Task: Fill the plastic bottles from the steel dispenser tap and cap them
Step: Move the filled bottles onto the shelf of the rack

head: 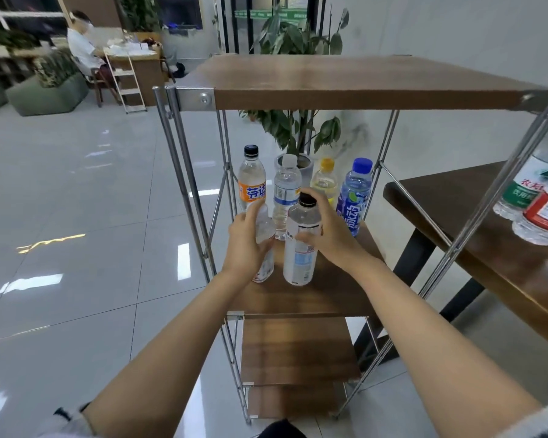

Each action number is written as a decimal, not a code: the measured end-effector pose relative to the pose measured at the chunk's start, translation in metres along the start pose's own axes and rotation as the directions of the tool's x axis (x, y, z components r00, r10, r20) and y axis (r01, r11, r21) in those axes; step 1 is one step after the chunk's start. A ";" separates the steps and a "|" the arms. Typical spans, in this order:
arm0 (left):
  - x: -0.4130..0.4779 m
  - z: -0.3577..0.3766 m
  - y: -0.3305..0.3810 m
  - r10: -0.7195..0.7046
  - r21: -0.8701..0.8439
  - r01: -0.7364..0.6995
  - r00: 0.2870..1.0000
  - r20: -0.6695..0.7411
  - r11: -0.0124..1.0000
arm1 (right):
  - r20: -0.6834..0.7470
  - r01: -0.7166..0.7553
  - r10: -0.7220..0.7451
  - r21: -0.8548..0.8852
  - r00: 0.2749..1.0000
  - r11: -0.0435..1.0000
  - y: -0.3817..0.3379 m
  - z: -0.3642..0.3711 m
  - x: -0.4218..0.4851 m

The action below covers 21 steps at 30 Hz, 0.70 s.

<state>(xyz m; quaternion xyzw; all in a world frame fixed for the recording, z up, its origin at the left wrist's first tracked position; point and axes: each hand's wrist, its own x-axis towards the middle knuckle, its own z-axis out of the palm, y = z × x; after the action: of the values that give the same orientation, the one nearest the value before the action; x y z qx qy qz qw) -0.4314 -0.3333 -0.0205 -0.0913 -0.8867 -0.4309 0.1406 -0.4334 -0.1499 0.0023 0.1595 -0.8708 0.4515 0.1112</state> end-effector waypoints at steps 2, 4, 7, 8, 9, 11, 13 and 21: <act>0.005 -0.002 0.000 -0.038 0.028 0.038 0.999 0.007 0.999 | -0.016 0.014 -0.016 -0.083 1.000 0.996 0.006 -0.006 0.002; 0.010 -0.004 -0.001 -0.050 0.041 0.049 0.999 0.021 0.998 | -0.023 0.007 -0.011 -0.169 1.000 0.986 0.008 -0.010 0.003; 0.011 -0.003 0.007 -0.048 0.166 0.043 0.998 0.030 0.985 | -0.040 -0.017 0.004 -0.330 0.999 0.944 0.005 -0.008 0.000; 0.009 -0.002 0.012 -0.052 0.236 0.047 0.998 0.016 0.971 | -0.060 -0.036 0.014 -0.382 0.998 0.923 0.003 -0.005 -0.002; 0.007 -0.001 0.016 -0.053 0.296 0.051 0.999 -0.002 0.954 | -0.088 -0.060 0.026 -0.411 0.996 0.910 0.000 -0.001 -0.004; 0.002 0.002 0.019 -0.053 0.365 0.059 0.998 -0.026 0.929 | -0.146 -0.114 0.059 -0.408 0.988 0.906 -0.003 0.008 -0.007; 0.000 0.003 0.017 -0.069 0.391 0.076 0.997 -0.031 0.917 | -0.194 -0.139 0.066 -0.390 0.979 0.910 -0.004 0.017 -0.006; 0.008 0.006 0.006 -0.054 0.330 0.066 0.997 -0.048 0.942 | -0.149 0.001 -0.041 -0.258 0.988 0.966 0.009 0.020 0.013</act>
<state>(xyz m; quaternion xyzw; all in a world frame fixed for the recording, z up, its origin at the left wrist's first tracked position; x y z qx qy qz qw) -0.4388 -0.3249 -0.0170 -0.0312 -0.9460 -0.2816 0.1576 -0.4500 -0.1637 -0.0116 0.1180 -0.9091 0.3447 0.2022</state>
